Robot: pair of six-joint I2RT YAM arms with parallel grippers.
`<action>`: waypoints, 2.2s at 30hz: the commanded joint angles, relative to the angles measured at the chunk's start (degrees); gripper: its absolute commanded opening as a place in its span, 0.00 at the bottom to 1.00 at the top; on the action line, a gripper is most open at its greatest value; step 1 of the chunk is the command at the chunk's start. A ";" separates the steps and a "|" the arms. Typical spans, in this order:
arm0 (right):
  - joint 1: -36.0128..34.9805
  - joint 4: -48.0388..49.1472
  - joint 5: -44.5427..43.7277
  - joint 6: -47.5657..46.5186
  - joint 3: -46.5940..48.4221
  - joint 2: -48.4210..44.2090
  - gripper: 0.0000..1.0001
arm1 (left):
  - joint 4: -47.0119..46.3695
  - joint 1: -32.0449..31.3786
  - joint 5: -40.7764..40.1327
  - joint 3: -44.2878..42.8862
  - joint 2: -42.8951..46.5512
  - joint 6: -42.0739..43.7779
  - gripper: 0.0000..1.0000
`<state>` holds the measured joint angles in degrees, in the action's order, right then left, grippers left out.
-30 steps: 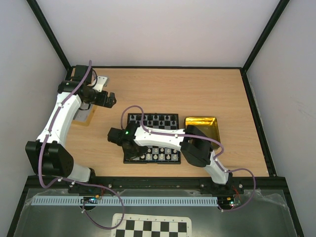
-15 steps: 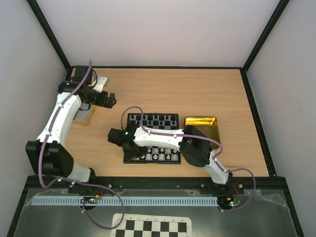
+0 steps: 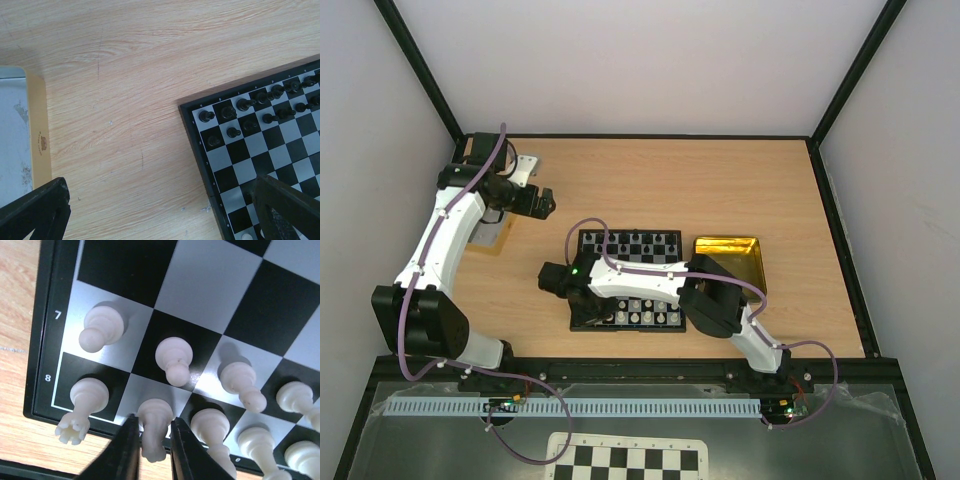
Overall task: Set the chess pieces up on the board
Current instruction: Place the chess piece on the chessboard.
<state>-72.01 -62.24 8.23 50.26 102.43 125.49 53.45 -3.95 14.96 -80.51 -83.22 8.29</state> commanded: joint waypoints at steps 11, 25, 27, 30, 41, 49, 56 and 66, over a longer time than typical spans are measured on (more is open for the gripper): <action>-0.02 -0.17 -0.41 -0.66 1.86 1.53 0.19 | 0.02 -0.19 0.05 0.76 0.85 -0.48 0.99; -0.02 -1.22 -0.67 -1.04 3.57 2.03 0.20 | 0.19 -0.19 -0.06 0.46 0.95 -0.41 0.99; 0.02 -1.33 -0.79 -0.91 3.43 1.89 0.20 | 0.27 -0.18 0.01 0.50 1.03 -0.53 0.99; -0.01 -1.64 -1.22 -0.80 3.39 1.61 0.20 | 0.28 -0.16 0.11 0.46 1.13 -0.50 0.99; 0.17 -2.44 -2.16 -0.63 4.25 1.26 0.22 | 0.49 -0.19 0.00 0.36 1.31 -0.51 0.99; 0.55 -2.79 -2.14 -0.96 4.58 0.89 0.22 | 0.66 -0.19 -0.10 0.20 1.26 -0.64 0.99; 0.99 -3.68 -2.42 -1.13 5.29 0.31 0.22 | 0.60 -0.19 -0.03 0.05 1.30 -0.66 0.99; 1.96 -3.41 -1.73 -0.58 4.82 -1.66 0.22 | 0.86 -0.19 0.33 -0.08 1.22 -0.65 0.99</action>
<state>-70.54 -63.61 7.42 49.50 106.15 126.43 53.47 -3.95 14.98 -80.49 -83.22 8.27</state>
